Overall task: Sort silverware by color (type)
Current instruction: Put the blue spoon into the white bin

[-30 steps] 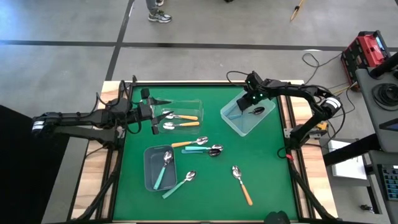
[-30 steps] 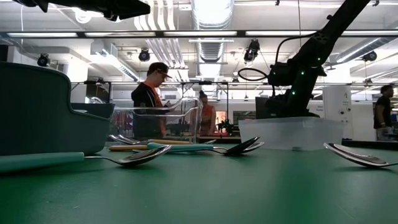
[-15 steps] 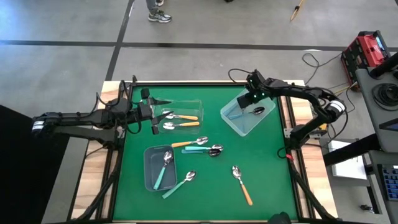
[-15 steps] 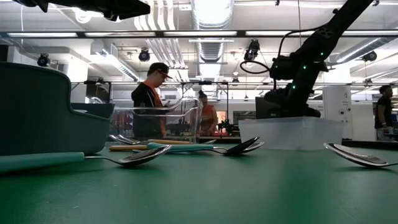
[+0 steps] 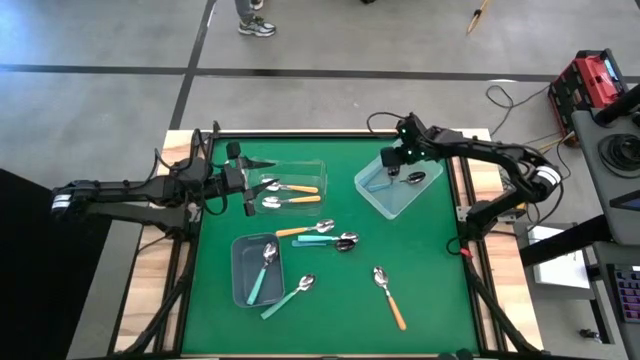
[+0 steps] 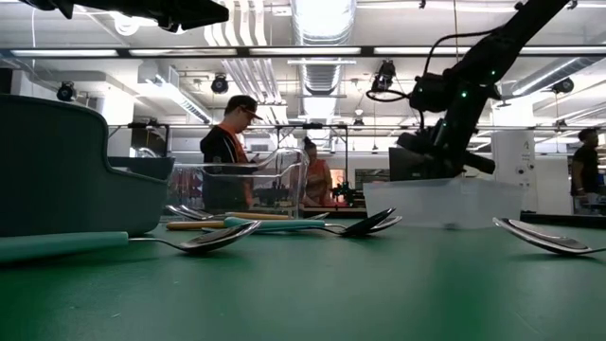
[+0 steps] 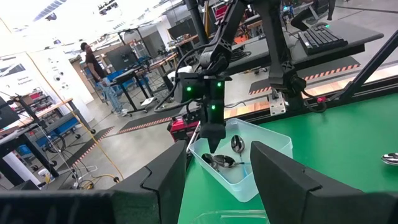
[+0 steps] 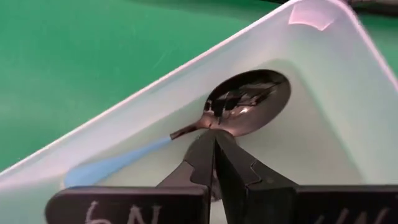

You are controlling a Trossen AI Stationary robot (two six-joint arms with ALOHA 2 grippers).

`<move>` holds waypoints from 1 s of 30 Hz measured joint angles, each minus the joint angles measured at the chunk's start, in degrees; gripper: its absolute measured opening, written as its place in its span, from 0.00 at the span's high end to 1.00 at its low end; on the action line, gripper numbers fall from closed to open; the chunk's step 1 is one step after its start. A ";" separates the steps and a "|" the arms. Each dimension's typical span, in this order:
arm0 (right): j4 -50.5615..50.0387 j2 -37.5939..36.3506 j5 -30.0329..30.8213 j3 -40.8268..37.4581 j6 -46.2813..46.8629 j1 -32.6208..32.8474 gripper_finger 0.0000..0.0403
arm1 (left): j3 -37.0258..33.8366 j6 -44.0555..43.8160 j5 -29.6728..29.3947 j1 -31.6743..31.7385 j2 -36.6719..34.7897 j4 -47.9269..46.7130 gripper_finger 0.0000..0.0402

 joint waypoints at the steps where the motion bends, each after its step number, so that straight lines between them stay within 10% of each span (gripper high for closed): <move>1: -0.17 -0.16 0.41 0.00 -0.37 0.32 0.98 | 0.00 0.00 0.00 -0.01 0.00 -0.03 0.60; 11: -1.86 -0.19 -0.89 -0.09 -5.01 1.09 0.94 | 0.00 0.00 0.01 -0.01 -0.02 0.01 0.60; 30: -2.62 4.22 -1.13 -0.24 -8.14 -0.05 0.47 | 0.00 0.00 0.00 -0.01 -0.02 0.06 0.60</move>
